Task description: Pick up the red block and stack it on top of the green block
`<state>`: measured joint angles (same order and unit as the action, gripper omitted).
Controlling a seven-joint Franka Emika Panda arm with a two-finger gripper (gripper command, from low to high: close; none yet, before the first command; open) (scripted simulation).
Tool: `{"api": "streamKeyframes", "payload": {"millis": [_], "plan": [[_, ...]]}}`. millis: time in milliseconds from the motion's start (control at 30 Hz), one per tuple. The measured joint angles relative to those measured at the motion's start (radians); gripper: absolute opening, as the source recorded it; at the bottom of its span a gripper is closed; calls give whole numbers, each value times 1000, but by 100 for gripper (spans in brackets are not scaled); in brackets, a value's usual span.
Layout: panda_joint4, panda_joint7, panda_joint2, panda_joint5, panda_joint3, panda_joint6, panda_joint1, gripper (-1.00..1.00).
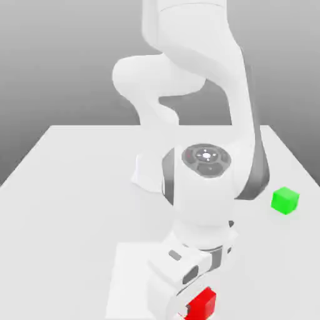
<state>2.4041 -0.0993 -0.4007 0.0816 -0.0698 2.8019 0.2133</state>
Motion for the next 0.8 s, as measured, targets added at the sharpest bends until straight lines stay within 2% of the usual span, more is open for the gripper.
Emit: {"api": "streamKeyframes", "payload": {"millis": [67,233,433,567,667,800], "plan": [[0,0,-2,0,0,2,0,-100],[31,-35,149,-26,-7,-119,25,-100],[142,-228,276,18,142,-139,190,-100],[222,-378,361,41,243,-140,366,-100],[282,-499,425,47,293,-141,500,-100],[363,-673,511,35,382,-141,604,-100]]}}
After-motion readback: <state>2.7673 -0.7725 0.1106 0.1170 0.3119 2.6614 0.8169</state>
